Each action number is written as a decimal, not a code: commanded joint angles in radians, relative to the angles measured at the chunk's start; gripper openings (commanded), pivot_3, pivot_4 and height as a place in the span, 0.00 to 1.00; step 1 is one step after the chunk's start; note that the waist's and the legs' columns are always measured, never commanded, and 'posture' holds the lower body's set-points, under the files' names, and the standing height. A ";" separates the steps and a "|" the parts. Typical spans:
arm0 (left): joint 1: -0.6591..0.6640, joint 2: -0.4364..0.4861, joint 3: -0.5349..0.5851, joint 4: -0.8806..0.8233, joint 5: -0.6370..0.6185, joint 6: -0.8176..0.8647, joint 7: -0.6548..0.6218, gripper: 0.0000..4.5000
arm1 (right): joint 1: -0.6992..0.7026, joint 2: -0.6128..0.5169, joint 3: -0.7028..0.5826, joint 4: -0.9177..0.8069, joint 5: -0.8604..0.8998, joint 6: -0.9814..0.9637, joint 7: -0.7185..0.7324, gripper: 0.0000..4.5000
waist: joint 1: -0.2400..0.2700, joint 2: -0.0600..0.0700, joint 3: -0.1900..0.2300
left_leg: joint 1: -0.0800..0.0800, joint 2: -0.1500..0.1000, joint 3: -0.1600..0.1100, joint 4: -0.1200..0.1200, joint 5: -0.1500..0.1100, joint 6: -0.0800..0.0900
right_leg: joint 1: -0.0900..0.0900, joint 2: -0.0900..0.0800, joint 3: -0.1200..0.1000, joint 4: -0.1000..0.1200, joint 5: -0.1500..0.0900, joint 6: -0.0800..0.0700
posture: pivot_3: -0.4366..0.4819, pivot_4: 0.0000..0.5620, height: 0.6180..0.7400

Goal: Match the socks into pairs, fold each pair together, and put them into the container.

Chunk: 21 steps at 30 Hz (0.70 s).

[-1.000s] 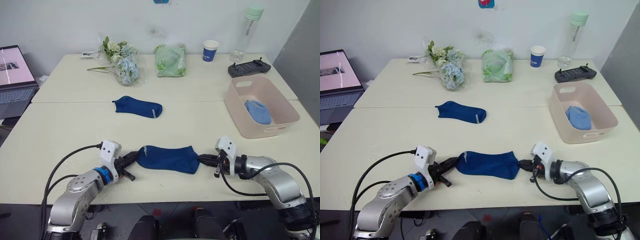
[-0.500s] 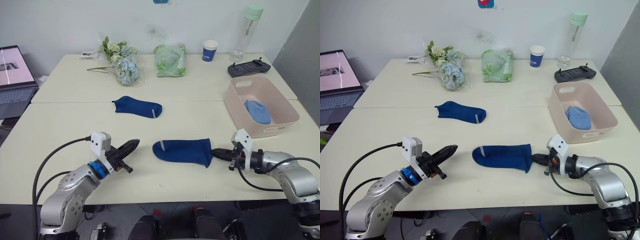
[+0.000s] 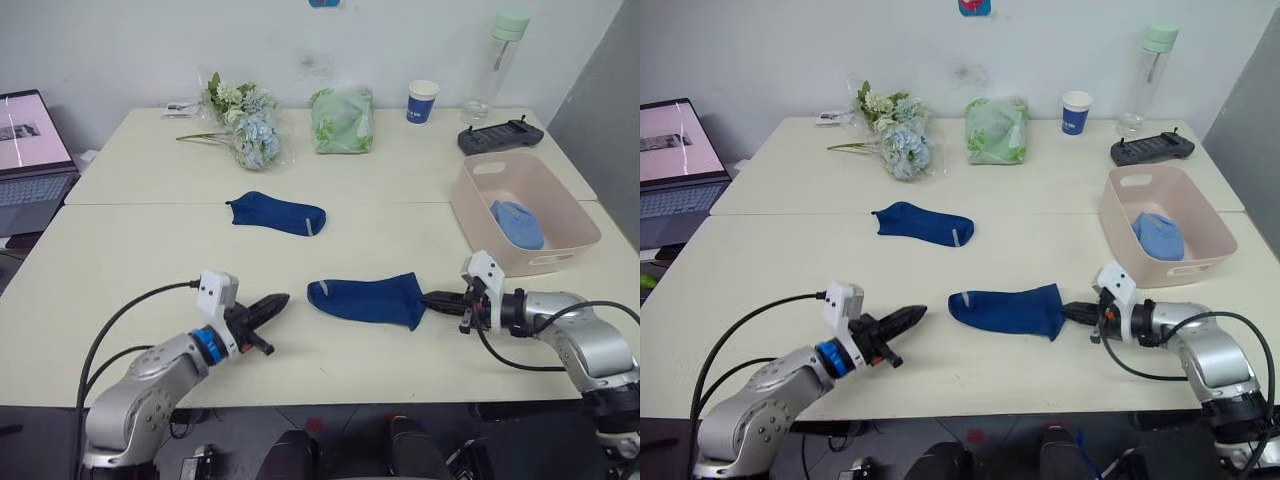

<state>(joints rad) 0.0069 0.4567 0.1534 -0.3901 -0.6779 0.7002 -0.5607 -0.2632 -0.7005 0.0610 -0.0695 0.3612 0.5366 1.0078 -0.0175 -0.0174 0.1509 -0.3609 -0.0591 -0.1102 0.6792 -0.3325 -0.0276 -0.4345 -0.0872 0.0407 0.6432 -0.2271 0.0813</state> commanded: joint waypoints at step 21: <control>-0.136 0.024 -0.188 0.095 0.171 0.072 0.057 0.15 | -0.009 -0.002 -0.001 -0.051 0.004 0.015 0.005 0.00 | -0.003 0.000 0.000 | 0.000 0.000 0.000 0.000 0.000 0.000 | -0.001 0.000 0.000 0.000 0.000 0.000 | 0.48 0.27 1.00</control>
<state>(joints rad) -0.1366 0.4731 -0.0343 -0.2847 -0.5158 0.7762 -0.4929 -0.2709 -0.6996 0.0745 -0.0848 0.3546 0.5537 1.0175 -0.0209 -0.0174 0.1508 -0.3611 -0.0591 -0.1103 0.6790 -0.3324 -0.0278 -0.4353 -0.0873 0.0411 0.6437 -0.2271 0.0813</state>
